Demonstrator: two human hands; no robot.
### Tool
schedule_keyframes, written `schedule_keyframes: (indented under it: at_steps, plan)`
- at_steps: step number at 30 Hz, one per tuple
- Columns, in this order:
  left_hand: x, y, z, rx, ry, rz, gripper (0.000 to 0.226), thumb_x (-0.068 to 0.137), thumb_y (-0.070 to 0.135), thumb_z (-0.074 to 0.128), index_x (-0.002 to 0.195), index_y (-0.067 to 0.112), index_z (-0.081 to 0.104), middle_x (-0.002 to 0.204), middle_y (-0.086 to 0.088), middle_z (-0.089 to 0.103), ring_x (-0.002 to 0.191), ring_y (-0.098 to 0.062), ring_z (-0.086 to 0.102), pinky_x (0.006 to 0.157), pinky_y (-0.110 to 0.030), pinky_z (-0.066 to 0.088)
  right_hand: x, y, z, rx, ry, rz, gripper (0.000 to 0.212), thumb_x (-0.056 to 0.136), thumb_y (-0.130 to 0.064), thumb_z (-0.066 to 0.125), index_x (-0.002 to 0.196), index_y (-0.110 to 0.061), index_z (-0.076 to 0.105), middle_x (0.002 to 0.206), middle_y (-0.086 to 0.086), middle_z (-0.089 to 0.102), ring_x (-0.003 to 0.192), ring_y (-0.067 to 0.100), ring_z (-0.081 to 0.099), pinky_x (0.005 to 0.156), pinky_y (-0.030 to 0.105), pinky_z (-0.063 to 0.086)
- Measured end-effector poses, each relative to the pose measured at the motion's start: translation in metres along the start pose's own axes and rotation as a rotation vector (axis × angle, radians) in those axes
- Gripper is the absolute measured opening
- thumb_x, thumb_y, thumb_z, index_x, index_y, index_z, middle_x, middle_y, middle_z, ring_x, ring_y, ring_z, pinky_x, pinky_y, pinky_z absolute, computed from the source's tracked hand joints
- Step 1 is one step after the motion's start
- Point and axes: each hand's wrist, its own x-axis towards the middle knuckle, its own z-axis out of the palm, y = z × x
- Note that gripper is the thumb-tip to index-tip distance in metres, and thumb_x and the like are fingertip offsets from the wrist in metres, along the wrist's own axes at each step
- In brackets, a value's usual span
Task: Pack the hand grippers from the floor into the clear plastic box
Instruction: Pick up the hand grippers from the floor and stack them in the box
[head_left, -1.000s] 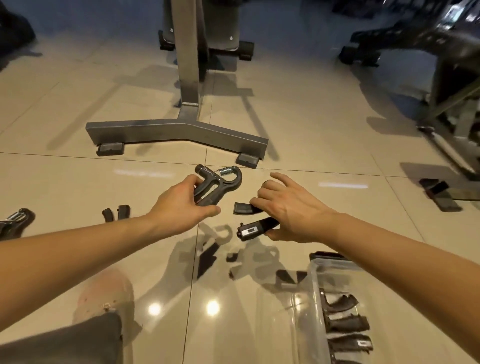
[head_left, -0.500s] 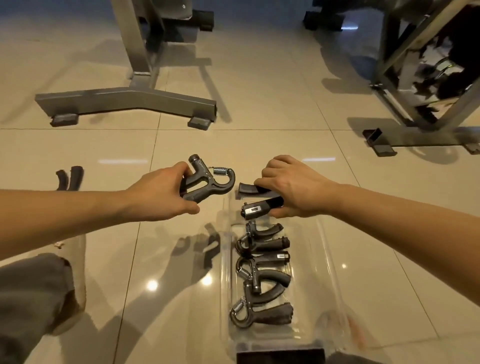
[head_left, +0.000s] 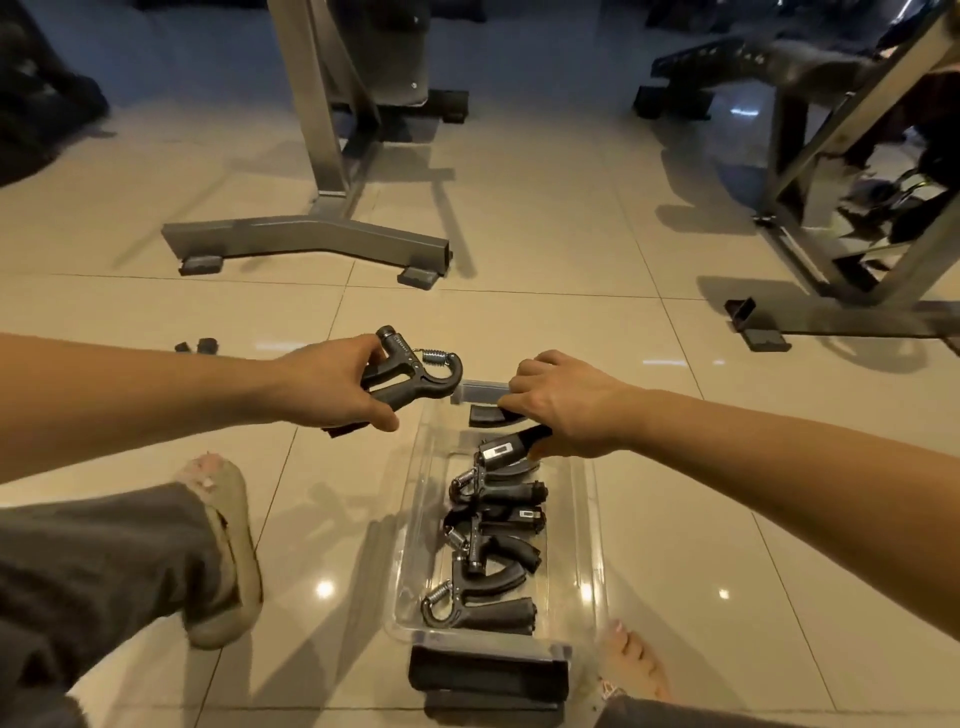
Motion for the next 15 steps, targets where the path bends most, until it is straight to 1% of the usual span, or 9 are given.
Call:
schedule_keyframes:
  at_steps: [3,5,7,10,13,15]
  plan:
    - [0.014,-0.004,0.011,0.022,-0.03,0.027,0.06,0.074,0.047,0.084,0.116,0.024,0.048,0.093,0.008,0.062,0.081,-0.011,0.063,0.067,-0.028,0.05,0.006,-0.012,0.012,0.02,-0.034,0.01,0.049,0.087,-0.057,0.065,0.124,-0.025,0.059,0.115,-0.006,0.061,0.111,0.018,0.051,0.104,0.04,0.04]
    - [0.023,-0.012,0.026,-0.007,-0.041,0.059,0.057,0.074,0.045,0.085,0.112,0.025,0.047,0.091,0.01,0.06,0.079,-0.009,0.06,0.062,-0.025,0.044,0.012,-0.026,0.029,0.046,-0.08,0.039,0.052,0.087,-0.057,0.065,0.126,-0.023,0.059,0.116,-0.004,0.061,0.112,0.02,0.05,0.104,0.039,0.039]
    - [0.03,-0.023,0.039,-0.048,-0.063,0.091,0.055,0.074,0.044,0.085,0.108,0.026,0.047,0.09,0.01,0.06,0.077,-0.008,0.059,0.059,-0.023,0.04,0.021,-0.043,0.048,0.08,-0.123,0.064,0.059,0.086,-0.061,0.064,0.129,-0.021,0.058,0.12,-0.001,0.061,0.115,0.022,0.049,0.104,0.04,0.038]
    - [0.036,-0.039,0.055,-0.076,-0.119,0.127,0.053,0.072,0.044,0.086,0.107,0.026,0.049,0.089,0.008,0.064,0.074,-0.01,0.062,0.058,-0.025,0.041,0.031,-0.07,0.073,0.161,-0.162,0.112,0.064,0.086,-0.065,0.061,0.129,-0.018,0.058,0.124,0.003,0.061,0.121,0.024,0.047,0.104,0.042,0.036]
    - [0.04,-0.047,0.068,-0.113,-0.17,0.149,0.05,0.072,0.042,0.087,0.101,0.028,0.049,0.086,0.007,0.065,0.069,-0.01,0.063,0.056,-0.023,0.042,0.038,-0.096,0.09,0.218,-0.181,0.146,0.063,0.086,-0.065,0.061,0.125,-0.016,0.06,0.121,0.004,0.062,0.12,0.026,0.048,0.104,0.044,0.035]
    - [0.043,-0.049,0.075,-0.118,-0.192,0.166,0.05,0.071,0.041,0.087,0.099,0.03,0.047,0.086,0.007,0.064,0.07,-0.009,0.062,0.056,-0.023,0.041,0.041,-0.107,0.102,0.231,-0.209,0.181,0.062,0.084,-0.066,0.062,0.121,-0.016,0.062,0.12,0.004,0.063,0.12,0.026,0.049,0.103,0.044,0.035]
